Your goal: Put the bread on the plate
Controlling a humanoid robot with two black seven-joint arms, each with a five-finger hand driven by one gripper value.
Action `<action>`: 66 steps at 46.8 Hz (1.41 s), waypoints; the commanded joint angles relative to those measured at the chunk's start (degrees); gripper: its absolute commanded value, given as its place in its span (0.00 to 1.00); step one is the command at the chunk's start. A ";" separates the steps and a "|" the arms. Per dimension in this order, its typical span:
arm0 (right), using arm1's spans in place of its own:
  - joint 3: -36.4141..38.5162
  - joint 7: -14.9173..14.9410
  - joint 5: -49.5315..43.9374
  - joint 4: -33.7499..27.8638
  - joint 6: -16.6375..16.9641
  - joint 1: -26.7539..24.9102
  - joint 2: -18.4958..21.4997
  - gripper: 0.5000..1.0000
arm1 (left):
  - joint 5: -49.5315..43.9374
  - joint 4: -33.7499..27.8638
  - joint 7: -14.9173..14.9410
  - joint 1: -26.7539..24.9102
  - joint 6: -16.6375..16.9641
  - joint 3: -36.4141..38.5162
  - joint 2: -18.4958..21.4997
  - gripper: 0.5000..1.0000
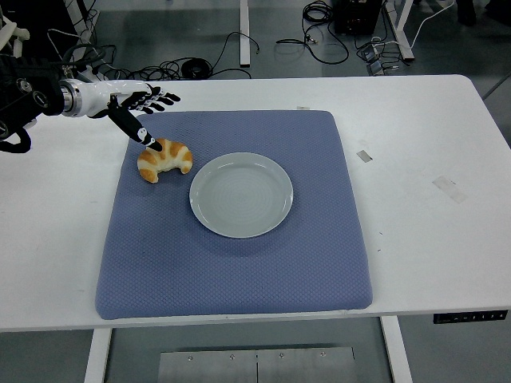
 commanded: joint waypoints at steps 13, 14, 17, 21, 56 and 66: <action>-0.02 0.00 0.00 0.00 -0.03 0.00 0.00 1.00 | 6.43 0.01 -0.09 0.95 0.09 -0.09 -0.26 0.95; -0.02 0.00 0.00 0.00 -0.03 0.00 0.00 1.00 | 6.43 0.01 -0.09 0.95 0.09 -0.09 -0.26 0.95; -0.02 0.00 0.00 0.00 0.06 0.00 0.00 1.00 | 6.43 0.01 -0.09 0.95 0.09 -0.09 -0.44 0.95; -0.02 0.00 0.00 0.00 -0.02 0.00 0.00 1.00 | 6.43 0.01 -0.09 0.95 0.09 -0.18 -0.70 0.95; -0.02 0.00 0.00 0.00 0.06 0.00 0.00 1.00 | 5.81 0.18 0.00 4.12 0.44 -0.27 -2.20 0.86; -0.02 0.00 0.00 0.00 -0.03 0.00 0.00 1.00 | 5.46 0.18 0.00 3.94 0.53 -0.79 -2.20 0.64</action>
